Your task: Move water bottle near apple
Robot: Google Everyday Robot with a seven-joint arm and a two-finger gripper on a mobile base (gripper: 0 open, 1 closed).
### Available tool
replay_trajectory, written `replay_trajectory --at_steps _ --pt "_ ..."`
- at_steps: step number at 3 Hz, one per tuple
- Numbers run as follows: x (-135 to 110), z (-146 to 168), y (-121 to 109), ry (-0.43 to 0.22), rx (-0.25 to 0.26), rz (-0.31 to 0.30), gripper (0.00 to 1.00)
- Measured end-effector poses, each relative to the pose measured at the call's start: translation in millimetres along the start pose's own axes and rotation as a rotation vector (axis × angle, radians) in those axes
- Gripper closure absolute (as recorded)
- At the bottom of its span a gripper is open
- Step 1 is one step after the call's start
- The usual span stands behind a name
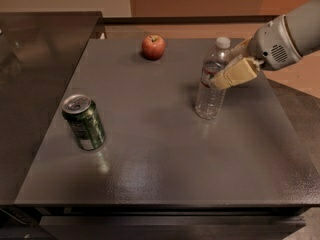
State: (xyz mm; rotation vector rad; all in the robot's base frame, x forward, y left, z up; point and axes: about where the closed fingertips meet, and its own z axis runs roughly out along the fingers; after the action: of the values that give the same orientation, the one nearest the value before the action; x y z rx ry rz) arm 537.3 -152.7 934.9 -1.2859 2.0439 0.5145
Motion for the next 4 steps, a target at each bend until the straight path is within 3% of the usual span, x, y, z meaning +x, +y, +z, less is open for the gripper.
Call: replay_trajectory --at_steps 1,2,3,4 --pt "-2 -1 2 -0.022 -0.028 0.01 0.64" --pt "-10 -6 -7 -0.047 -0.014 0.018 0.87" --pt "-29 -10 -31 -0.079 0.037 0.018 1.0" --pt "-47 -3 -60 -0.098 0.084 0.014 1.0"
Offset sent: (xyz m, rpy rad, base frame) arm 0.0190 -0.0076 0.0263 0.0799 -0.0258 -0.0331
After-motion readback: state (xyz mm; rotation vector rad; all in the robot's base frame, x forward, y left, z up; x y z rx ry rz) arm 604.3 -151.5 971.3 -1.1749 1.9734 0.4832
